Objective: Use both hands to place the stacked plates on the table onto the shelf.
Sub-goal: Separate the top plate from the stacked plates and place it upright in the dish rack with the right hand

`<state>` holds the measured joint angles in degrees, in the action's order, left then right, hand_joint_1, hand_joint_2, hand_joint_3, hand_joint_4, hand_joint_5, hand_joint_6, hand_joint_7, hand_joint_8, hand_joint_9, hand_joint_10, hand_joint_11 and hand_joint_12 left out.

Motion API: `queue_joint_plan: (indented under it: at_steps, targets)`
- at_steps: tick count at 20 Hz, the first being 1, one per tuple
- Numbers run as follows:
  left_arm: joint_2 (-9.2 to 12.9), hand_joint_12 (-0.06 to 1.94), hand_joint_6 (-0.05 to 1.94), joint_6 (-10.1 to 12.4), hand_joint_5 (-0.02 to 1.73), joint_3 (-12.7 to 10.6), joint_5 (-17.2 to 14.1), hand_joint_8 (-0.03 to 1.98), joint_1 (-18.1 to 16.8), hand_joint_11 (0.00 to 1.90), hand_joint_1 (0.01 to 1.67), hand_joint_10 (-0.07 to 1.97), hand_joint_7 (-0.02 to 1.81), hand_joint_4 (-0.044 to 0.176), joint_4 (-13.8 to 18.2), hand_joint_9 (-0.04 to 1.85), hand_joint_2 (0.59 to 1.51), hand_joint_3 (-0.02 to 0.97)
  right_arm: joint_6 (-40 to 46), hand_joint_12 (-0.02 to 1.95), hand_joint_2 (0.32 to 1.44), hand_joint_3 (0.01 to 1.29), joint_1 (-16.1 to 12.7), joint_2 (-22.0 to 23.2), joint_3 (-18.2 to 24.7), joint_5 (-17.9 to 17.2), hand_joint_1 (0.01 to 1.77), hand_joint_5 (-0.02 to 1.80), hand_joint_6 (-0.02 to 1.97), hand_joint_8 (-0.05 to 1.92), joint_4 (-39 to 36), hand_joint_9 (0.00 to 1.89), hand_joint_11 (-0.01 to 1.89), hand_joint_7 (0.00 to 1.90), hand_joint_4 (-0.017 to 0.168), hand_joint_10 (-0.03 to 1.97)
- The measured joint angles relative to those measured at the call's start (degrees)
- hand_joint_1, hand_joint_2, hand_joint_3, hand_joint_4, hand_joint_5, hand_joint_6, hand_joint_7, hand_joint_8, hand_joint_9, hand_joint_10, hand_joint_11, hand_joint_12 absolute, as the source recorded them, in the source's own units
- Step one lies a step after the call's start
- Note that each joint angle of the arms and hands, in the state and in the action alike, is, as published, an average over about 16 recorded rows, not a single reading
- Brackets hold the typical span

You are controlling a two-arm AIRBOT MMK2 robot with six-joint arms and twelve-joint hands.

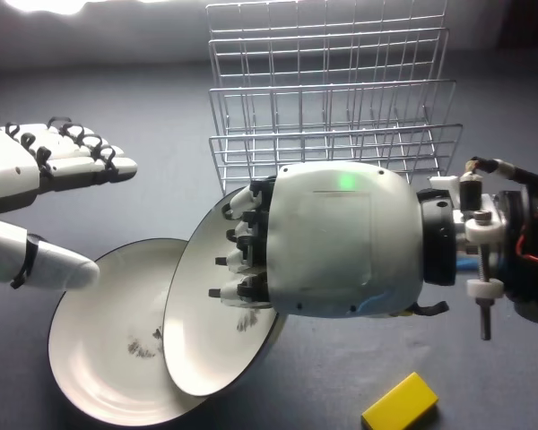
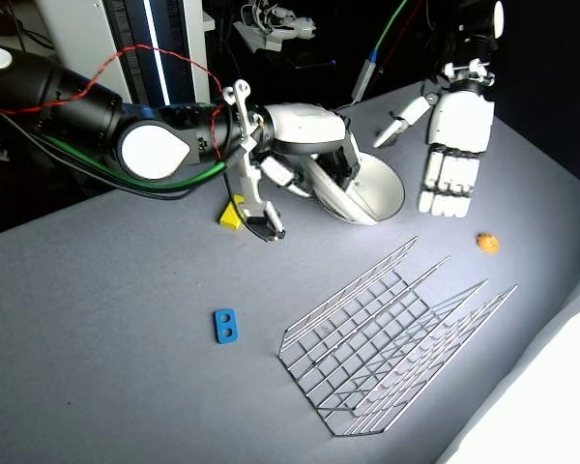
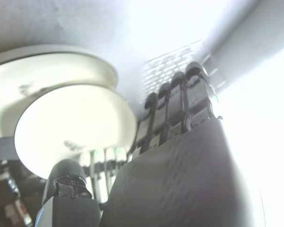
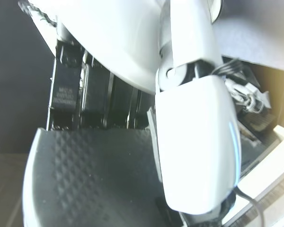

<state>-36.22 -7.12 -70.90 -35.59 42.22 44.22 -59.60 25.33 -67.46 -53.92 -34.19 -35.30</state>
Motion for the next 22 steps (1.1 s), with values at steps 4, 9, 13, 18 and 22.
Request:
queue_joint_plan:
  at_steps: [4,9,13,18,22]
  targets:
    - [0.23,0.00,0.02,0.03,0.02,-0.67,1.02,0.01,-1.02,0.02,0.02,0.00,0.02,0.003,0.50,0.01,1.050,0.020,-1.83,1.03,0.95,0.02,-0.25,1.63,1.54,-0.61,1.35,0.92,1.01,0.85,0.49,1.11,0.94,1.07,0.009,0.88]
    - [0.32,0.00,0.02,0.05,0.02,-1.36,1.49,0.01,-1.61,0.02,0.02,0.00,0.02,0.003,1.07,0.01,1.051,0.020,-3.26,1.04,0.95,0.02,-0.70,3.32,2.68,-1.60,1.35,0.93,1.01,0.84,0.88,1.11,0.93,1.06,0.008,0.88]
    - [0.32,0.00,0.02,0.05,0.02,-1.98,1.62,0.01,-1.99,0.02,0.02,0.00,0.02,0.004,1.16,0.01,1.049,0.020,-3.99,1.04,0.95,0.02,-1.07,4.35,3.08,-2.61,1.35,0.93,1.02,0.84,0.89,1.10,0.93,1.06,0.008,0.87]
    - [0.26,0.00,0.02,0.06,0.02,-2.98,1.74,0.01,-2.34,0.02,0.02,0.00,0.02,0.004,1.25,0.02,1.046,0.020,-4.77,1.05,0.95,0.02,-1.52,5.33,3.49,-3.92,1.35,0.93,1.00,0.84,1.01,1.09,0.94,1.06,0.008,0.86]
    - [0.17,0.00,0.02,0.07,0.02,-3.79,1.67,0.01,-2.73,0.02,0.02,0.00,0.02,0.005,1.41,0.02,1.045,0.020,-5.46,1.06,0.95,0.02,-1.71,5.73,3.75,-4.76,1.35,0.93,1.00,0.84,1.16,1.08,0.94,1.06,0.007,0.85]
